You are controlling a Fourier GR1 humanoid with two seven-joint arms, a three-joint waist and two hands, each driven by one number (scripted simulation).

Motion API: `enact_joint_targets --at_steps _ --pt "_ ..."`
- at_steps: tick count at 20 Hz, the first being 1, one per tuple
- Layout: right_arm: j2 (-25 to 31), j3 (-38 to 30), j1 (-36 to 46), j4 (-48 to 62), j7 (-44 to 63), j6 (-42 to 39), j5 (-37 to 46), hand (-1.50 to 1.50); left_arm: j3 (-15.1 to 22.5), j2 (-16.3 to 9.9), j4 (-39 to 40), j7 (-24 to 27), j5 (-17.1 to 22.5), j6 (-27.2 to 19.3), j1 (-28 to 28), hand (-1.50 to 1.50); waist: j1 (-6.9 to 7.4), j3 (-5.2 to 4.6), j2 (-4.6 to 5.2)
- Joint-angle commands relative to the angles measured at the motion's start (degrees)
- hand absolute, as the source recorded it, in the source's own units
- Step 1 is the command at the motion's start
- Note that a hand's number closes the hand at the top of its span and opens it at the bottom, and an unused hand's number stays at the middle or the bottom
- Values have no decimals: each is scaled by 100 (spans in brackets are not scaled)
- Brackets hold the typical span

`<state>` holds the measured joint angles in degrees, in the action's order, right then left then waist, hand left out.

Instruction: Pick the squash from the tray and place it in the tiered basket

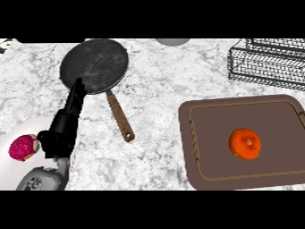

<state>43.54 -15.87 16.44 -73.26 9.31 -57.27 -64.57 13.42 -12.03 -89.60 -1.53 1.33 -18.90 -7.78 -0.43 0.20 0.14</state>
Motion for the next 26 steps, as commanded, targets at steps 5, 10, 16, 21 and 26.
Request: enact_joint_targets --at_steps 5,10,16,21,26 --pt "1410 -986 496 -1330 -41 -1233 1767 -150 93 72 35 -53 -141 -120 132 0 -67 -9 -59" --pt "1440 -1267 685 -2837 -9 -1154 2987 -150 -55 89 34 -124 -53 -114 -85 0 -59 -4 -43" --pt "929 -932 235 -4437 261 -813 3992 -150 47 195 -3 -216 -204 -166 -145 0 -2 -14 -26" --pt "641 -824 -116 -4974 333 -794 4346 -150 3 109 -223 -91 -204 32 267 0 50 -19 -25" --pt "433 -203 -149 -5559 700 -435 4603 -150 -307 98 -43 -289 -96 225 -190 0 39 -22 -22"
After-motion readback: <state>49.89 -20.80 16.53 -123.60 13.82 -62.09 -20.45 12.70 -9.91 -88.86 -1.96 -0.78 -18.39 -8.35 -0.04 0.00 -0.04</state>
